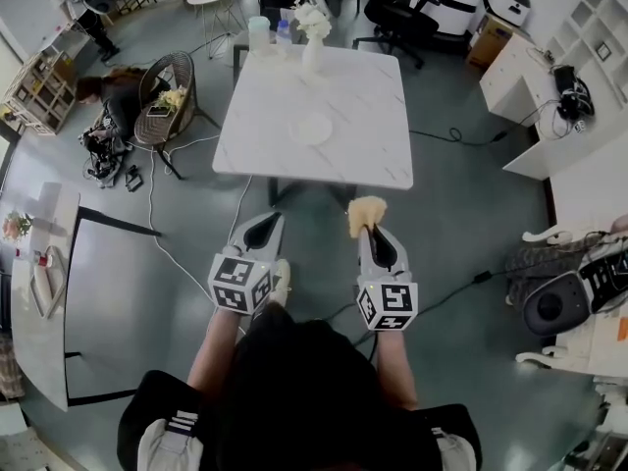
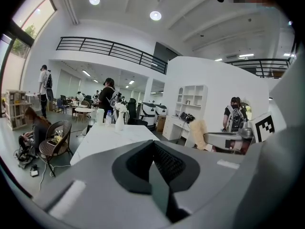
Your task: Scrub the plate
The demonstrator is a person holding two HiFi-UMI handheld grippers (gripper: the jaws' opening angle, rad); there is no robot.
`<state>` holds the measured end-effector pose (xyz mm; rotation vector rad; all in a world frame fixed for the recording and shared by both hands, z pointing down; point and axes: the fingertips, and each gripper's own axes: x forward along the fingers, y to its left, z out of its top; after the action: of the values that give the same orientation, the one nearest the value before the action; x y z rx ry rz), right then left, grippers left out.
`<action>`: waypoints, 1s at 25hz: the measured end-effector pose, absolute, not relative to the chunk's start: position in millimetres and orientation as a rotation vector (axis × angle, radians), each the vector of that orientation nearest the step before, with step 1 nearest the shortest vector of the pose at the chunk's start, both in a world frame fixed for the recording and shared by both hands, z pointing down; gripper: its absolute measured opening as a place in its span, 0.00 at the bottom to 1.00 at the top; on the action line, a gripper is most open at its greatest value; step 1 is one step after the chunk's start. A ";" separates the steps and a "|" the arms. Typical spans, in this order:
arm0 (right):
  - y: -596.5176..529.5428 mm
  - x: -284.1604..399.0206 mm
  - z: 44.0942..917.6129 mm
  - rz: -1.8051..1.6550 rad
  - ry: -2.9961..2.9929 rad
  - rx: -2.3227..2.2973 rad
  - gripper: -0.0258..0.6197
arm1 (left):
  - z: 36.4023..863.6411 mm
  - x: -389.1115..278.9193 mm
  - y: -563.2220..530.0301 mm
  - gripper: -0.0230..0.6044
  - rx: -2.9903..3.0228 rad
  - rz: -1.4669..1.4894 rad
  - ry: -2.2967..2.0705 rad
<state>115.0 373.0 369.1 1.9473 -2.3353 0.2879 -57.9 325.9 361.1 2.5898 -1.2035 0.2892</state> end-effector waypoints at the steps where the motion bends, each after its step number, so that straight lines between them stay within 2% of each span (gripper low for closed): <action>1: 361.3 114.8 367.9 0.291 -2.332 1.950 0.11 | 360.2 -57.7 313.1 0.05 2.590 0.291 -1.198; 25: 143.7 60.2 357.1 0.308 -2.146 2.083 0.11 | 371.4 -102.1 73.5 0.05 2.608 0.266 -0.977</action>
<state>60.2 143.7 357.1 2.0835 -2.1456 0.3077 -102.1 73.5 371.4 2.6080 -0.9775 0.2661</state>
